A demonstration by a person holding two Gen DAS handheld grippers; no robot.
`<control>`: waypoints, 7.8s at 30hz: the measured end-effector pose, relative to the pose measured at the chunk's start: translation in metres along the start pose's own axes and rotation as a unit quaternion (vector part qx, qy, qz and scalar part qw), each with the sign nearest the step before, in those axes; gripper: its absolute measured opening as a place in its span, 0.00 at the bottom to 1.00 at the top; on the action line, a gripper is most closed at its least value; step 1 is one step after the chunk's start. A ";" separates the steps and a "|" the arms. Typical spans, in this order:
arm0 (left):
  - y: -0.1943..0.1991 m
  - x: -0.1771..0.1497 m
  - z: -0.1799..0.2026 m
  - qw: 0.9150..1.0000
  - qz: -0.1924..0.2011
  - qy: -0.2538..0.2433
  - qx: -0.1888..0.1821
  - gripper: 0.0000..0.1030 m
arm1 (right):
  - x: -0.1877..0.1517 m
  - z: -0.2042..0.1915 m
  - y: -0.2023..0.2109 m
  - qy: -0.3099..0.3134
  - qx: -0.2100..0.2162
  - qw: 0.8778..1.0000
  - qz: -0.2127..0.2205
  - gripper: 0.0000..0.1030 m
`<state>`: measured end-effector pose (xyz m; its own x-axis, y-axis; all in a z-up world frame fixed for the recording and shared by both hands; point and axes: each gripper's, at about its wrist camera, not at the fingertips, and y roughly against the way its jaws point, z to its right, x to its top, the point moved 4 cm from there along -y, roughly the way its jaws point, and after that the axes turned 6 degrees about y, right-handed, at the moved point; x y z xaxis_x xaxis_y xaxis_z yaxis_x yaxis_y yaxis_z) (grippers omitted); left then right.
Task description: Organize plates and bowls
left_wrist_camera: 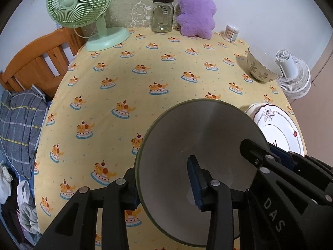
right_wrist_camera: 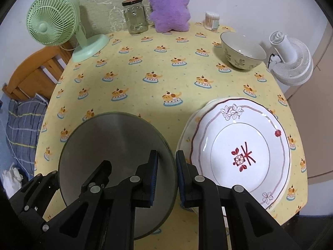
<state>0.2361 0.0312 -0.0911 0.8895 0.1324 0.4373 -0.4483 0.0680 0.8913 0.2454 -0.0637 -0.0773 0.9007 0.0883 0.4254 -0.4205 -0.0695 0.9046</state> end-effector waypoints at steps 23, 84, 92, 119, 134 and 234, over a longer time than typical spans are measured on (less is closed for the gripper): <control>0.010 -0.001 0.006 0.998 -0.001 -0.043 0.055 0.50 | -0.005 0.001 -0.006 -0.025 0.056 0.998 -0.011 0.27; -0.037 0.156 0.220 0.993 0.083 0.032 0.074 0.64 | 0.172 0.219 -0.005 0.035 0.071 0.992 0.099 0.61; -0.079 0.182 0.241 0.994 0.080 0.036 0.068 0.59 | 0.200 0.249 -0.046 0.021 0.053 0.994 0.089 0.61; -0.159 0.195 0.257 0.997 0.024 0.019 0.073 0.22 | 0.212 0.277 -0.127 -0.011 0.020 1.000 0.018 0.23; -0.135 0.178 0.253 0.997 0.023 0.025 0.072 0.22 | 0.195 0.270 -0.103 -0.019 0.025 0.999 0.010 0.23; 0.001 -0.002 -0.018 0.998 0.001 0.048 0.044 0.28 | 0.008 -0.018 0.005 0.074 -0.012 0.997 0.003 0.23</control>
<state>0.2327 0.0484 -0.0928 0.8741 0.2262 0.4298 -0.4372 -0.0189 0.8991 0.2488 -0.0455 -0.0687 0.8733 0.2333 0.4277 -0.4291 -0.0474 0.9020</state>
